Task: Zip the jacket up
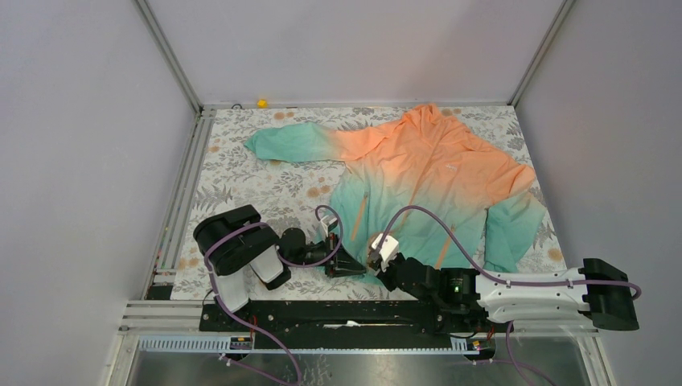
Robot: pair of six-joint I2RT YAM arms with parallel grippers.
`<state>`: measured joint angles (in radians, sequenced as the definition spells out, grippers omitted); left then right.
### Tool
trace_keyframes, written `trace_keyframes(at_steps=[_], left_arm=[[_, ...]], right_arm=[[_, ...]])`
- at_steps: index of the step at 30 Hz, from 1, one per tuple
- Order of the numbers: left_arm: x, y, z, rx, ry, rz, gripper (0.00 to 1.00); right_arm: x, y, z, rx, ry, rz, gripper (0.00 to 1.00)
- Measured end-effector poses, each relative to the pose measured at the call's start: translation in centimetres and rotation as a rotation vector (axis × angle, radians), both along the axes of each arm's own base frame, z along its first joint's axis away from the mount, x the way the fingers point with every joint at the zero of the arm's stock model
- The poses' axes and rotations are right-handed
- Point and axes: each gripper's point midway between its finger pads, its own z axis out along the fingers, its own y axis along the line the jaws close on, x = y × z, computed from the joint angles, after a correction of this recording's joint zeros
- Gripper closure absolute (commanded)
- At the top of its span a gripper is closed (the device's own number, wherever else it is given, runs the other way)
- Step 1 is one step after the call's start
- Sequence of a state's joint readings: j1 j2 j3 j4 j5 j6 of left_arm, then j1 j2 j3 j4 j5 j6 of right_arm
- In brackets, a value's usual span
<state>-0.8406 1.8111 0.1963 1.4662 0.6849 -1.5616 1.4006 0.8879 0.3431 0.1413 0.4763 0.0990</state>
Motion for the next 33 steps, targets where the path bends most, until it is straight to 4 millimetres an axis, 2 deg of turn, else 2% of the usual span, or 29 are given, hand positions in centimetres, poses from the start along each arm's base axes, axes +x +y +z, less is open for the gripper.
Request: trace_keyframes(at_steps=[4, 12, 16, 22, 28, 29, 31, 33], left_arm=[[-0.2, 0.0, -0.2, 0.005, 0.003, -0.005, 1.0], [-0.4, 0.2, -0.4, 0.012, 0.009, -0.006, 1.0], [-0.4, 0.2, -0.4, 0.013, 0.01, -0.006, 1.0], [-0.4, 0.2, -0.4, 0.013, 0.01, -0.007, 1.0], [-0.6, 0.2, -0.5, 0.015, 0.011, -0.011, 1.0], [-0.6, 0.2, -0.5, 0.015, 0.012, -0.011, 1.0], [-0.6, 0.2, -0.5, 0.015, 0.012, -0.011, 1.0], [-0.6, 0.2, -0.5, 0.015, 0.012, -0.011, 1.0]], right_arm=[[-0.2, 0.0, -0.2, 0.025, 0.049, -0.032, 1.0], [-0.4, 0.3, -0.8, 0.042, 0.103, -0.066, 0.88], [-0.5, 0.3, -0.9, 0.041, 0.108, -0.068, 0.92], [-0.5, 0.4, -0.9, 0.041, 0.11, -0.065, 0.8], [-0.7, 0.5, -1.0, 0.034, 0.112, -0.048, 0.93], [-0.7, 0.5, -1.0, 0.033, 0.112, -0.048, 0.92], [-0.7, 0.5, -1.1, 0.03, 0.111, -0.047, 0.84], [-0.7, 0.5, -1.0, 0.031, 0.112, -0.048, 0.83]])
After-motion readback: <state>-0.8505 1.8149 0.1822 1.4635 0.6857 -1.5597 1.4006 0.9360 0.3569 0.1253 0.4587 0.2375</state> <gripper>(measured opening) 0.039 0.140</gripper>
